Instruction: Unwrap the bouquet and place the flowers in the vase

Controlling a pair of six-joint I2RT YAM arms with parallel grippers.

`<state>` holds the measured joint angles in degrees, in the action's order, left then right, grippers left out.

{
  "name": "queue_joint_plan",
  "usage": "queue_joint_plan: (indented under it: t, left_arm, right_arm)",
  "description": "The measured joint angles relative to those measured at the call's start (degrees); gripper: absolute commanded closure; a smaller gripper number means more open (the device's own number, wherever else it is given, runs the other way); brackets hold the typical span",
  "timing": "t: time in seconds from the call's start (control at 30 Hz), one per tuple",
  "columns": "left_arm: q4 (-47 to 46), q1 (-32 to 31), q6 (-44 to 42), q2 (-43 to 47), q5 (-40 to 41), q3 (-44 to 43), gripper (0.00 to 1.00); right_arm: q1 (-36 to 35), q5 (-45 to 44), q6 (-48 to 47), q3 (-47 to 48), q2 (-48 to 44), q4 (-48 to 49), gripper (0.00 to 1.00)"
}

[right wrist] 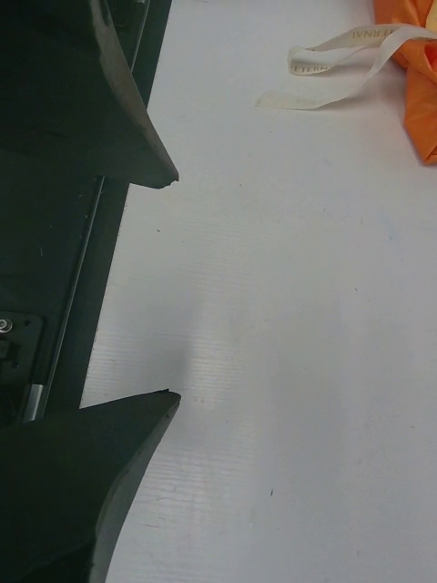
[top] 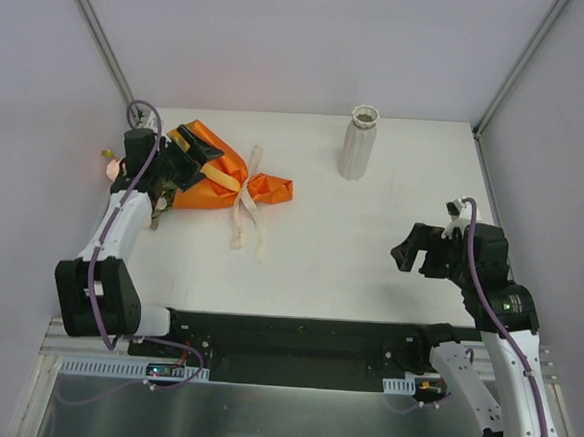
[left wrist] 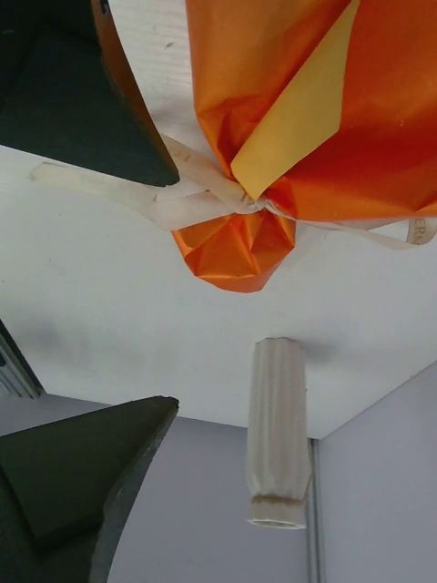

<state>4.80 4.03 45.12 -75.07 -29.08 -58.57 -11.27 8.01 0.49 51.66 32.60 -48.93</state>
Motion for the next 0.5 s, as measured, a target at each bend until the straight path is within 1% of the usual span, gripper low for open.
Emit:
queue_joint_plan:
  t: [0.03,0.07,0.1,0.17,0.23,0.3,0.37,0.5]
  left_arm:
    - [-2.01,0.59,1.79,-1.62,-0.52,0.59,0.02]
    - [-3.76,0.87,3.34,-3.76,-1.11,0.68,0.15]
    - [-5.79,0.90,4.79,-6.49,-2.08,0.55,0.20]
    - [-8.63,0.79,7.13,-12.83,-3.82,-0.04,0.24]
    - [-10.08,0.35,8.44,-17.90,-4.09,-0.22,0.23]
    - [-10.32,0.00,9.60,-20.52,-4.02,0.46,0.22]
    - [-10.73,-0.35,10.45,-20.44,-3.30,2.73,0.21]
    - [-12.50,-1.03,11.82,-16.74,-0.33,8.92,0.21]
  right_arm:
    - [0.00,0.33,0.37,-0.15,0.28,0.26,0.04]
    - [0.00,0.50,0.66,-0.37,0.37,0.55,0.04]
    - [0.00,0.63,0.94,-0.61,0.37,0.70,0.04]
    - [0.00,0.85,1.57,-1.07,0.37,0.74,0.04]
    - [0.00,0.92,2.10,-1.62,0.37,1.09,0.04]
    - [0.00,1.03,2.58,-1.90,0.44,1.14,0.04]
    - [0.00,1.05,3.04,-1.90,0.46,1.25,0.04]
    - [0.00,1.22,3.69,-2.38,0.31,1.88,0.04]
